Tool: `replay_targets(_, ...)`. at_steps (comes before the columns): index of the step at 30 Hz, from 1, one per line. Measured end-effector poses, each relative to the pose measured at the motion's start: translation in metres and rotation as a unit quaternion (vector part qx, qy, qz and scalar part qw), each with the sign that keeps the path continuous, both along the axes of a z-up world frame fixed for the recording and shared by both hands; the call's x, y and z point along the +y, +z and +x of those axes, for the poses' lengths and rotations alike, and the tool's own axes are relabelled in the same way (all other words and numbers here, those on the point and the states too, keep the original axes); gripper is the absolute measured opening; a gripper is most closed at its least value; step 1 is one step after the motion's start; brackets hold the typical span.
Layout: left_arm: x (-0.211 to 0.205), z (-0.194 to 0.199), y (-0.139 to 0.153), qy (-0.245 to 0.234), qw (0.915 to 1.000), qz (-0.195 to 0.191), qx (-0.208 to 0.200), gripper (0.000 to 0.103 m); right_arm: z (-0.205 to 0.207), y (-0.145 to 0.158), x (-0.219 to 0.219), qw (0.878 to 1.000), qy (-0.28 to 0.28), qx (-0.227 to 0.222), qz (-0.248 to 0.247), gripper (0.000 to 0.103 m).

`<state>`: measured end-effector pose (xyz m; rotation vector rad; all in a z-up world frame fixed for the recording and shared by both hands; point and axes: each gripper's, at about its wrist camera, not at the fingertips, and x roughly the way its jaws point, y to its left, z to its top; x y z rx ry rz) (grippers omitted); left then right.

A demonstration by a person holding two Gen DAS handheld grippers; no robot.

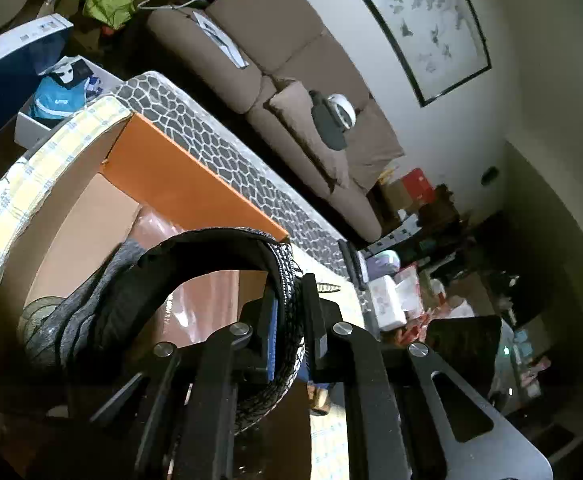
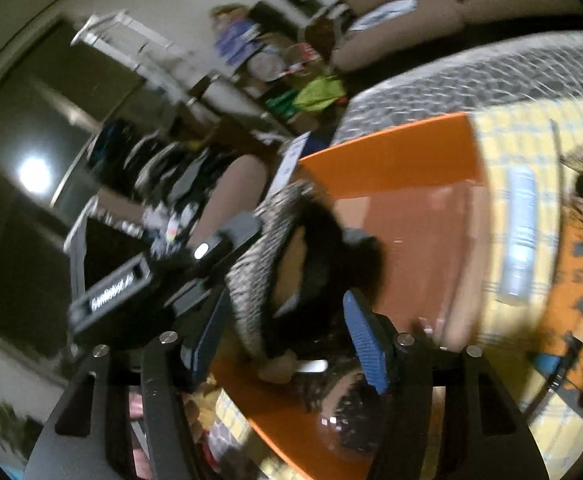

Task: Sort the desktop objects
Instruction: 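Lower the patterned band into the box with right gripper while left carries black headband, then open both grippers to drop the patterned band and black headband into the box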

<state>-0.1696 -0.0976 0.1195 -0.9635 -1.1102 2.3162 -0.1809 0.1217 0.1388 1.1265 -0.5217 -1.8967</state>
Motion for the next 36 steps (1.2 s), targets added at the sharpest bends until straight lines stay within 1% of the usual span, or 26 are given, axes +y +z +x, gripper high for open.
replay_targets(1, 0.001, -0.001, 0.002, -0.002, 1.0000, -0.004, 0.003, 0.010, 0.004, -0.001, -0.008, 1.000, 0.006, 0.007, 0.006, 0.069)
replay_targets(2, 0.002, 0.000, 0.004, -0.002, 1.0000, -0.007, 0.006, 0.010, 0.007, -0.002, -0.016, 1.000, 0.013, 0.013, 0.013, 0.069)
replay_targets(4, 0.009, -0.004, 0.007, -0.006, 0.9997, -0.017, 0.013, 0.010, 0.011, -0.004, -0.031, 0.999, 0.021, 0.022, 0.029, 0.069)
replay_targets(7, 0.017, -0.008, 0.010, -0.007, 0.9994, -0.025, 0.021, 0.010, 0.013, -0.011, -0.047, 0.998, 0.017, 0.029, 0.057, 0.068)
replay_targets(8, 0.019, -0.009, 0.010, -0.009, 0.9995, -0.023, 0.021, 0.010, 0.012, -0.015, -0.051, 0.997, 0.013, 0.030, 0.065, 0.066)
replay_targets(9, 0.020, -0.010, 0.009, -0.008, 0.9995, -0.022, 0.019, 0.010, 0.011, -0.017, -0.053, 0.997, 0.010, 0.028, 0.069, 0.056)
replay_targets(10, 0.022, -0.013, 0.007, -0.009, 0.9996, -0.021, 0.015, 0.010, 0.009, -0.021, -0.053, 0.997, 0.004, 0.022, 0.072, 0.049)
replay_targets(13, 0.025, -0.017, -0.003, -0.008, 0.9999, -0.009, 0.004, 0.009, 0.003, -0.030, -0.046, 0.997, -0.016, 0.008, 0.080, 0.044)
replay_targets(14, 0.025, -0.018, -0.005, -0.009, 0.9999, -0.006, 0.001, 0.007, 0.001, -0.032, -0.043, 0.996, -0.023, 0.005, 0.088, 0.041)
replay_targets(15, 0.025, -0.019, -0.007, -0.008, 1.0000, -0.004, -0.004, 0.007, -0.001, -0.035, -0.039, 0.994, -0.034, 0.003, 0.101, 0.038)
replay_targets(19, 0.017, -0.019, -0.016, 0.003, 0.9997, 0.004, -0.022, 0.007, -0.012, -0.040, -0.019, 0.992, -0.061, -0.007, 0.114, 0.036)
replay_targets(22, 0.009, -0.015, -0.014, 0.017, 0.9996, -0.007, -0.023, 0.008, -0.016, -0.038, -0.013, 0.991, -0.075, -0.008, 0.112, 0.033)
replay_targets(23, 0.006, -0.014, -0.013, 0.022, 0.9994, -0.011, -0.023, 0.010, -0.015, -0.037, -0.012, 0.990, -0.079, -0.003, 0.117, 0.033)
replay_targets(24, 0.004, -0.014, -0.012, 0.024, 0.9993, -0.014, -0.024, 0.015, -0.015, -0.034, -0.012, 0.987, -0.087, 0.007, 0.131, 0.042)
replay_targets(25, 0.001, -0.013, -0.012, 0.028, 0.9991, -0.019, -0.025, 0.017, -0.015, -0.033, -0.012, 0.984, -0.096, 0.014, 0.148, 0.058)
replay_targets(26, 0.000, -0.012, -0.012, 0.030, 0.9990, -0.022, -0.027, 0.018, -0.016, -0.032, -0.011, 0.981, -0.103, 0.020, 0.161, 0.062)
replay_targets(27, -0.001, -0.012, -0.013, 0.032, 0.9987, -0.026, -0.030, 0.018, -0.017, -0.032, -0.010, 0.979, -0.108, 0.023, 0.169, 0.064)
replay_targets(28, -0.001, -0.012, -0.013, 0.032, 0.9984, -0.033, -0.034, 0.018, -0.018, -0.032, -0.009, 0.979, -0.109, 0.021, 0.172, 0.062)
replay_targets(32, 0.004, -0.015, -0.017, 0.024, 0.9973, -0.048, -0.050, 0.018, -0.021, -0.028, 0.002, 0.981, -0.106, 0.012, 0.162, 0.062)
replay_targets(33, 0.007, -0.017, -0.019, 0.018, 0.9967, -0.055, -0.056, 0.020, -0.021, -0.026, 0.003, 0.980, -0.105, 0.014, 0.170, 0.064)
replay_targets(35, 0.013, -0.019, -0.022, 0.011, 0.9952, -0.072, -0.066, 0.023, -0.021, -0.022, 0.001, 0.976, -0.102, 0.020, 0.191, 0.064)
replay_targets(36, 0.016, -0.021, -0.024, 0.008, 0.9939, -0.083, -0.073, 0.024, -0.021, -0.020, 0.002, 0.976, -0.096, 0.017, 0.194, 0.065)
